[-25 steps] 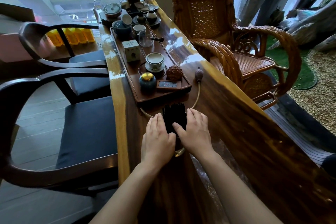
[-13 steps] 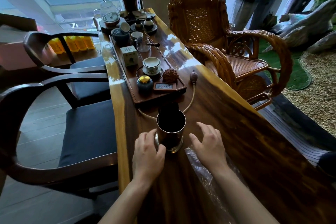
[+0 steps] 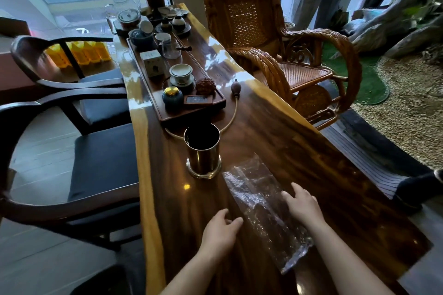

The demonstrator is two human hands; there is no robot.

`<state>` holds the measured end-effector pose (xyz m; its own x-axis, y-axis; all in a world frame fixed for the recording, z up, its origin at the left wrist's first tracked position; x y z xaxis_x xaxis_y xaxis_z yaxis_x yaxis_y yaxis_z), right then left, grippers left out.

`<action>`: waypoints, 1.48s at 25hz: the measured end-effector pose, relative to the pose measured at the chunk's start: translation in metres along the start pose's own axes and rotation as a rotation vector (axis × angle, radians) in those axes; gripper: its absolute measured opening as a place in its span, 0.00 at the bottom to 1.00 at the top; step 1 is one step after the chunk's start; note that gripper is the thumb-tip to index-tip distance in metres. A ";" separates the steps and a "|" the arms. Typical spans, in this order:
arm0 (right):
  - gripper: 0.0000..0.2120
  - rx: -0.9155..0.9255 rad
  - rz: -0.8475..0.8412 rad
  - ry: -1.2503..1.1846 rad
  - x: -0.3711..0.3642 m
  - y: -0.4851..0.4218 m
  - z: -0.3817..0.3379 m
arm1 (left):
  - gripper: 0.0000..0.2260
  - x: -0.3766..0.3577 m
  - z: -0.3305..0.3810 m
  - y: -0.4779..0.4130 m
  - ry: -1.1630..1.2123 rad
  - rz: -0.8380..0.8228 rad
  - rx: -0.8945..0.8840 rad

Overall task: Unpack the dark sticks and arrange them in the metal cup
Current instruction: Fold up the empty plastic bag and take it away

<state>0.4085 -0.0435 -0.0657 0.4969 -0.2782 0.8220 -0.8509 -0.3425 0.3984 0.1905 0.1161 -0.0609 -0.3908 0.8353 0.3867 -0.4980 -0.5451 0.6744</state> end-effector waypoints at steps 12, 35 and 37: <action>0.02 0.096 -0.068 -0.385 -0.002 0.047 0.011 | 0.15 -0.029 -0.019 -0.008 0.346 0.052 0.114; 0.13 0.102 -0.375 -1.268 0.038 0.107 -0.018 | 0.16 0.023 0.024 0.050 0.787 -0.208 -0.040; 0.17 0.088 -0.377 -1.268 0.035 0.109 -0.020 | 0.12 0.024 0.020 0.051 0.833 -0.210 -0.022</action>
<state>0.3297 -0.0733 0.0149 0.5537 -0.7774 -0.2985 -0.6367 -0.6263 0.4499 0.1713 0.1101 -0.0044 -0.7255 0.5990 -0.3388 -0.6352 -0.3934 0.6646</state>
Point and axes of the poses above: each hand's wrist, its own y-axis away from the middle knuckle, its own x-axis out of the back of the hand, z = x × y, the point moved 7 cm from there along -y, towards the middle knuckle, and after that the axes turned 5 degrees about x, right-handed, at the moved point
